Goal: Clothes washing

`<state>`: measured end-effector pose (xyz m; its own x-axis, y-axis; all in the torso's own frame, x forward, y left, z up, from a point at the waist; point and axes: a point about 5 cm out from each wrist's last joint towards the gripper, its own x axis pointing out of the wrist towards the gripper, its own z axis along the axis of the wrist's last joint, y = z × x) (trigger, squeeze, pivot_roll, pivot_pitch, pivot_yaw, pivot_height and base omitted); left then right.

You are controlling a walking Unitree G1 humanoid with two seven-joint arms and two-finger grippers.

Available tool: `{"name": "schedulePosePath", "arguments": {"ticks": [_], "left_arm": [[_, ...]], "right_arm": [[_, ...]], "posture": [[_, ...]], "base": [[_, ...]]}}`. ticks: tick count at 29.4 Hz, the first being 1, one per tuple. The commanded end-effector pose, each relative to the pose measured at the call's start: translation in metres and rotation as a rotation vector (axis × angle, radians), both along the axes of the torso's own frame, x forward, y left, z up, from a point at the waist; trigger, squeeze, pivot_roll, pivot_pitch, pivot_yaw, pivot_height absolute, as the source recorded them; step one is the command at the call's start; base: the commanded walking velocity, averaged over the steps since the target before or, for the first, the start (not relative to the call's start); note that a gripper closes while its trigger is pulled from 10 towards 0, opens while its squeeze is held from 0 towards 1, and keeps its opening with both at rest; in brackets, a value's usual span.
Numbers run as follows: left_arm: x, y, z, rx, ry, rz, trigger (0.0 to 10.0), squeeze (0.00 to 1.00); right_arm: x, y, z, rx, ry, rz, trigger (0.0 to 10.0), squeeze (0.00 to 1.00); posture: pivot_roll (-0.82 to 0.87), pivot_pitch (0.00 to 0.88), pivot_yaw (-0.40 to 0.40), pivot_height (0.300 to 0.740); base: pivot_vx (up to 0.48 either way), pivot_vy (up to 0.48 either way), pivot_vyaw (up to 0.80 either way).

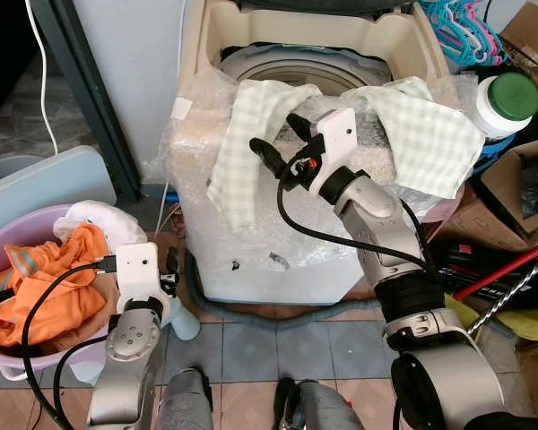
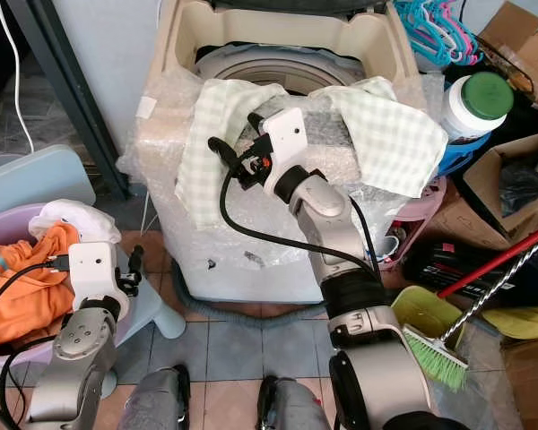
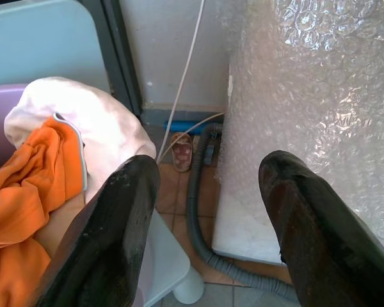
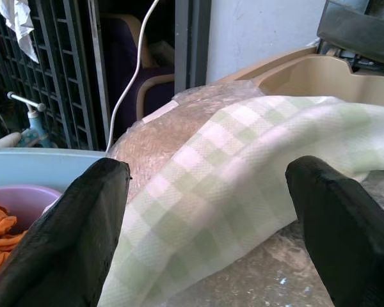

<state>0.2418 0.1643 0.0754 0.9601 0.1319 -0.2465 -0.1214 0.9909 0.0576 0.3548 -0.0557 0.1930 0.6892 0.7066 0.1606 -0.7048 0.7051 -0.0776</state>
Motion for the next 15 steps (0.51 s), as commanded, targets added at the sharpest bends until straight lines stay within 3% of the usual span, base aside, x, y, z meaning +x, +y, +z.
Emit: {"name": "schedulePosePath", "arguments": {"ticks": [1,2,3,4,5,6,13,15], "left_arm": [[0.000,-0.002,0.004,0.009,-0.005,-0.007,10.0,0.00],[0.000,-0.002,0.004,0.009,-0.004,-0.007,10.0,0.00],[0.000,-0.001,0.003,0.006,0.004,-0.005,10.0,0.00],[-0.001,-0.001,0.002,0.005,0.008,-0.004,10.0,0.00],[0.000,-0.001,0.002,0.003,0.010,-0.005,10.0,0.00],[0.000,-0.002,0.002,0.004,0.010,-0.007,10.0,0.00],[0.000,-0.003,0.002,0.001,0.014,-0.007,10.0,0.00],[0.001,-0.003,0.001,0.000,0.016,-0.007,10.0,0.00]], "right_arm": [[-0.003,0.012,-0.001,0.004,0.039,0.064,10.0,0.91],[-0.004,0.014,-0.002,0.009,0.050,0.070,10.0,0.91],[-0.003,0.016,-0.008,-0.028,0.067,0.056,10.0,0.38],[-0.002,0.016,-0.010,-0.049,0.069,0.047,10.0,0.38],[-0.002,0.017,-0.018,-0.077,0.106,0.035,4.7,0.00],[-0.002,0.017,-0.025,-0.102,0.132,0.019,0.0,0.00],[-0.003,0.016,-0.038,-0.118,0.177,-0.045,0.0,0.00],[0.001,0.014,-0.034,-0.075,0.181,-0.079,0.0,0.00]], "posture": [[0.12,0.125,-0.046,0.740],[0.12,0.125,-0.046,0.740],[0.12,0.125,-0.046,0.740],[0.12,0.125,-0.046,0.740],[0.12,0.125,-0.049,0.740],[0.12,0.125,-0.052,0.740],[0.12,0.126,-0.057,0.740],[0.12,0.123,-0.057,0.740]], "base": [[0.000,0.000,0.00],[0.000,0.000,0.00],[0.000,0.000,0.00],[0.000,0.000,0.00],[0.000,0.000,0.00],[0.000,0.000,0.00],[0.000,0.000,0.00],[0.000,0.000,0.00]]}}
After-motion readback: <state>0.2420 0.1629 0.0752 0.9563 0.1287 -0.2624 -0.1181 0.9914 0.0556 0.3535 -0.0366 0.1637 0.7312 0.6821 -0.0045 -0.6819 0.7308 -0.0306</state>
